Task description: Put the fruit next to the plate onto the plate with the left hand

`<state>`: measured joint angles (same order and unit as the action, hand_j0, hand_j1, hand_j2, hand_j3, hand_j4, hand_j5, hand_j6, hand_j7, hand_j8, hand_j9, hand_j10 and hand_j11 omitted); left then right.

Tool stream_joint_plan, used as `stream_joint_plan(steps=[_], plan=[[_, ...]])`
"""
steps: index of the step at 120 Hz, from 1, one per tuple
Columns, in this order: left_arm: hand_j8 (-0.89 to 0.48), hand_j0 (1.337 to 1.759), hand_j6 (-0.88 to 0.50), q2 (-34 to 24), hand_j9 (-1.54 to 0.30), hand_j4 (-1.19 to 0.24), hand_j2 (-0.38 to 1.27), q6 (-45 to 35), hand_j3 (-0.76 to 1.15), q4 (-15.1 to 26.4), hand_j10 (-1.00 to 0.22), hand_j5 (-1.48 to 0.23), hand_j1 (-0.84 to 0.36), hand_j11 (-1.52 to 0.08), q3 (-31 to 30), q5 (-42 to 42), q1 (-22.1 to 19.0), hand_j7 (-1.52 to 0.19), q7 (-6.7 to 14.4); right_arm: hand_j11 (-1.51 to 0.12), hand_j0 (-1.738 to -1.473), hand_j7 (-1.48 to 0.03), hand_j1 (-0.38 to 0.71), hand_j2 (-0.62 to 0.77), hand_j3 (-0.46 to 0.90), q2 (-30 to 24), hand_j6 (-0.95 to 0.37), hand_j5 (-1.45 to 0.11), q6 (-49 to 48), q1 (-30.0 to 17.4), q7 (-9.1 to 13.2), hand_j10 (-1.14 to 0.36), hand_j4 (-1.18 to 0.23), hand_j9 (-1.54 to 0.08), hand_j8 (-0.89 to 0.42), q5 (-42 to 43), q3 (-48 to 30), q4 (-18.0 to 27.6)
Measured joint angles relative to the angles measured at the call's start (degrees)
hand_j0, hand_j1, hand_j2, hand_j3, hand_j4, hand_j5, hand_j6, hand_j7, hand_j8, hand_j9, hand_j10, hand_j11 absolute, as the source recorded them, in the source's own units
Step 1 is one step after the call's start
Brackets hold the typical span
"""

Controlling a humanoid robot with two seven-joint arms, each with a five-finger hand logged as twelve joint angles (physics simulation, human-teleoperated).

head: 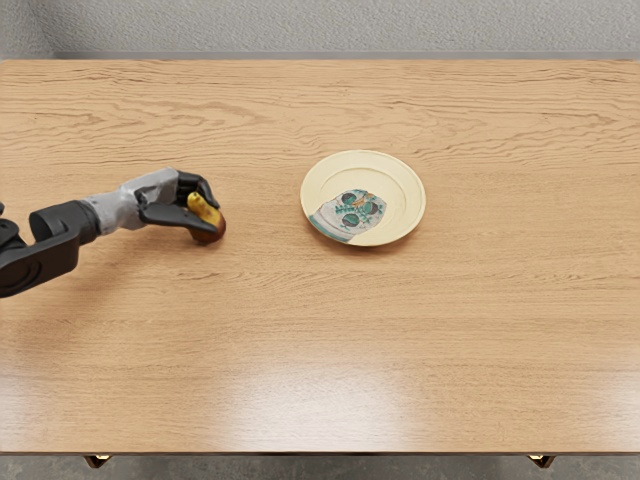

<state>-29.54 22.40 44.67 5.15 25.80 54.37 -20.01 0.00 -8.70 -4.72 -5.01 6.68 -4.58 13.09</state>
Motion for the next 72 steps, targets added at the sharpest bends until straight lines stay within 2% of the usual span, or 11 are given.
stream_joint_plan(steps=[32,72], plan=[[-0.26,1.655,-0.44,-1.8,-1.11,-0.74,0.42,4.6,0.0,0.2,-0.25,-1.2,-0.47,-1.07,0.1,-0.3,3.1,-1.11,0.1,-0.02,-1.658,-0.02,-0.33,0.0,0.0,0.0,-0.02,-0.02,0.0,0.0,0.0,-0.02,-0.02,-0.02,-0.02,0.0,0.0,0.0],[-0.23,1.656,-0.42,-1.4,-1.15,-0.73,0.42,6.1,0.0,0.2,-0.24,-1.21,-0.47,-1.1,0.3,-0.4,6.1,-1.16,1.0,-0.02,-1.658,-0.02,-0.33,0.0,0.0,0.0,-0.02,-0.02,0.0,0.0,0.0,-0.02,-0.02,-0.02,-0.02,0.0,0.0,0.0]])
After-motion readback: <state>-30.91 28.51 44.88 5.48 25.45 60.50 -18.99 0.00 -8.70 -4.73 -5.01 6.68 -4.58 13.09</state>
